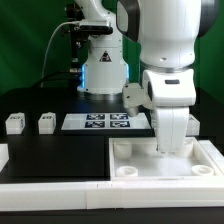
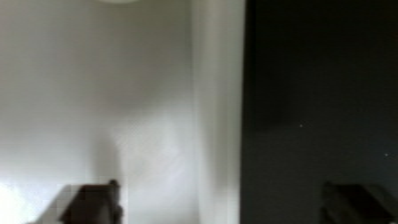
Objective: Assemble one leg
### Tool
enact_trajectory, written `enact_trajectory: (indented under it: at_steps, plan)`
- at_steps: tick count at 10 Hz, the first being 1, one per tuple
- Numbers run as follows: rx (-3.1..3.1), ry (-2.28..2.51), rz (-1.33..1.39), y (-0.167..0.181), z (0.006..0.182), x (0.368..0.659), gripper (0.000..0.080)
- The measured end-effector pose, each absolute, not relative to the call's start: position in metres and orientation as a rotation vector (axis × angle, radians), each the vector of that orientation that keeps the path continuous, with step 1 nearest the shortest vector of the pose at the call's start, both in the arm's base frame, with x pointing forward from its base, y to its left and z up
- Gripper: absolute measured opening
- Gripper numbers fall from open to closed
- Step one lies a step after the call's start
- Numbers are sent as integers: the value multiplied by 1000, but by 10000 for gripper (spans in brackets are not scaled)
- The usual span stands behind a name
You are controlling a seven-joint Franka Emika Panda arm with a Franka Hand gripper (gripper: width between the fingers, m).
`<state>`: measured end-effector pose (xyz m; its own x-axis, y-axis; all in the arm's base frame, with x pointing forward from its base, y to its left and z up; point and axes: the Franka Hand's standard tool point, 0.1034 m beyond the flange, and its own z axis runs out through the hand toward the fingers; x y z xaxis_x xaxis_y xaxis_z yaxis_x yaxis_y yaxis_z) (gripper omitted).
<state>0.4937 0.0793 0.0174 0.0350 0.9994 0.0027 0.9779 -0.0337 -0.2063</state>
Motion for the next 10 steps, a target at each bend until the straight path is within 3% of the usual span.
enact_trajectory:
  at_steps: [1, 4, 9, 10]
  plan:
    - [-2146, -2072, 213, 79, 18, 493, 623]
    - [-2159, -2078, 204, 78, 27, 495, 648]
    - [-2298, -2038, 182, 70, 86, 473, 649]
    - [-2304, -2042, 178, 69, 89, 469, 649]
